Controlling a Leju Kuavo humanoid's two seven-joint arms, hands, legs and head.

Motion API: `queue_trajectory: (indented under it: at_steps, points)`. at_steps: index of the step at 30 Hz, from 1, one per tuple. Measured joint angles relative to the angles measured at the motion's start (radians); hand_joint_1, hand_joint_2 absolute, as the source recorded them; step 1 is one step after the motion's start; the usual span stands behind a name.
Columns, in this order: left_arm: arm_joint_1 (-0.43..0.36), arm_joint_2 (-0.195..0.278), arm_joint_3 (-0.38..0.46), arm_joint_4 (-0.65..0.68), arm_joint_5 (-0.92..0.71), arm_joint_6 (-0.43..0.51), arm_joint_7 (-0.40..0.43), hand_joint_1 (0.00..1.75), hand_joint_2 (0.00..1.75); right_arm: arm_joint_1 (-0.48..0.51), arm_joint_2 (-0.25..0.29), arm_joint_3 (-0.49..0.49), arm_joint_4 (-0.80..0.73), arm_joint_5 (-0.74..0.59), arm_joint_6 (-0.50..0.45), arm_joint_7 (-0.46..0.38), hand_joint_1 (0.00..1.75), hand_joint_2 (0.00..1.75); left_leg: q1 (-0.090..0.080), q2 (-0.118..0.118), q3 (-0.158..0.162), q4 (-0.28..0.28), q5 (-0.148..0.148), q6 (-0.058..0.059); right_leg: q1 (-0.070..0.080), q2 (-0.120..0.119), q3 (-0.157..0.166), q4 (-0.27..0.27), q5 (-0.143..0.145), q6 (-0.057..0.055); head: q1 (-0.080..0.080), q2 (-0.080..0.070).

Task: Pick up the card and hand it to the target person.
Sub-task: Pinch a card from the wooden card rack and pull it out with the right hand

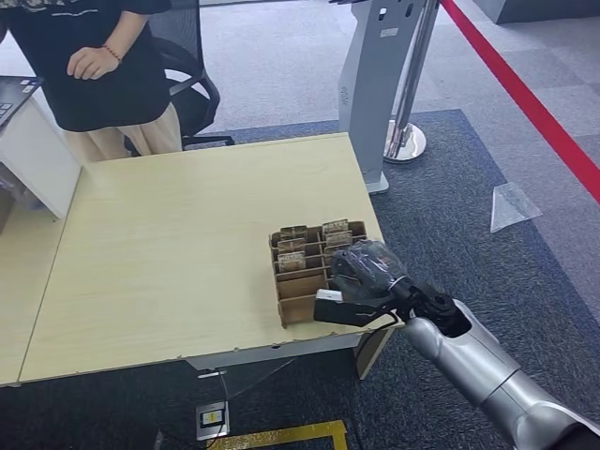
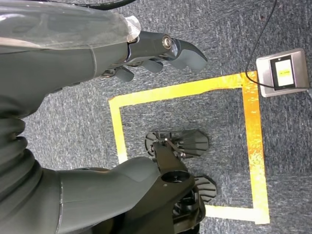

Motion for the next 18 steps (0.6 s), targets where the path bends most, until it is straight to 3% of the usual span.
queue_trajectory:
  at_steps: [18]
  points:
    - [-0.009,-0.007,-0.013,0.0,0.007,-0.009,0.011,0.0,1.75,-0.135,-0.079,0.079,-0.006,-0.047,0.177,-0.127,1.75,1.75,0.0,0.0,0.0,0.0,0.0,0.0,0.0,0.0,0.0,0.0,0.0,0.0,0.0,0.0]
